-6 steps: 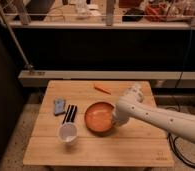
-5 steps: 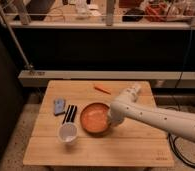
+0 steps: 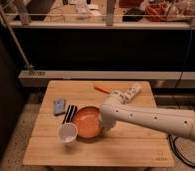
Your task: Drag the ceramic bowl in a circle
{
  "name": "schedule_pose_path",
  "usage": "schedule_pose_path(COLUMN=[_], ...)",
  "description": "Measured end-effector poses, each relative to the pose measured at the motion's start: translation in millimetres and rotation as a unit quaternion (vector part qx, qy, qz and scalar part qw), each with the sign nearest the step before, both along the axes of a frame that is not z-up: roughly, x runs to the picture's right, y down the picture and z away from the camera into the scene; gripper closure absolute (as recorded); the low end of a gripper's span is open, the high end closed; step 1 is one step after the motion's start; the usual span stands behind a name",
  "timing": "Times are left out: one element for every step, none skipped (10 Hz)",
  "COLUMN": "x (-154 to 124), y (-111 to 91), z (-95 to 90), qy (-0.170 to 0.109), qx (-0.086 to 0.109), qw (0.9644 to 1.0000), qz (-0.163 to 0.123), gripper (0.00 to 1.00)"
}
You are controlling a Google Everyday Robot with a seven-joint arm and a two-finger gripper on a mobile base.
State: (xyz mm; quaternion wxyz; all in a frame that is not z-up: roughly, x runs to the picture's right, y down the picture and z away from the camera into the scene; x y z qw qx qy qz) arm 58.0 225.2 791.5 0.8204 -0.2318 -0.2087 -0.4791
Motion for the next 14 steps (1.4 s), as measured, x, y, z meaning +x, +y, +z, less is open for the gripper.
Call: schedule_pose_path(x=[11, 31, 48, 72, 100, 126, 153, 174, 190, 208, 218, 222, 220, 213], y=[7, 14, 19, 23, 26, 26, 25, 23, 21, 15, 11, 5, -2, -10], z=[-5.8, -10.8, -13.6, -16.7, -20.4, -24.0, -26.2, -26.6, -25.9, -23.1, -19.4, -14.4, -8.2, -1.7], qy=[0.006, 0.014, 0.02, 0.029, 0.04, 0.05, 0.061, 0.072, 0.078, 0.081, 0.081, 0.079, 0.076, 0.072], qx=[-0.006, -0.012, -0.015, -0.018, -0.02, -0.021, -0.02, -0.017, -0.017, -0.014, -0.014, -0.012, -0.012, -0.009], qw=[1.0, 0.9998, 0.9997, 0.9994, 0.9987, 0.9978, 0.9965, 0.9951, 0.9939, 0.9932, 0.9929, 0.993, 0.9932, 0.9937], qz=[0.0, 0.001, 0.004, 0.011, 0.023, 0.037, 0.053, 0.067, 0.076, 0.083, 0.086, 0.087, 0.087, 0.085], gripper=[0.93, 0.93, 0.93, 0.93, 0.93, 0.93, 0.93, 0.93, 0.93, 0.93, 0.93, 0.93, 0.93, 0.93])
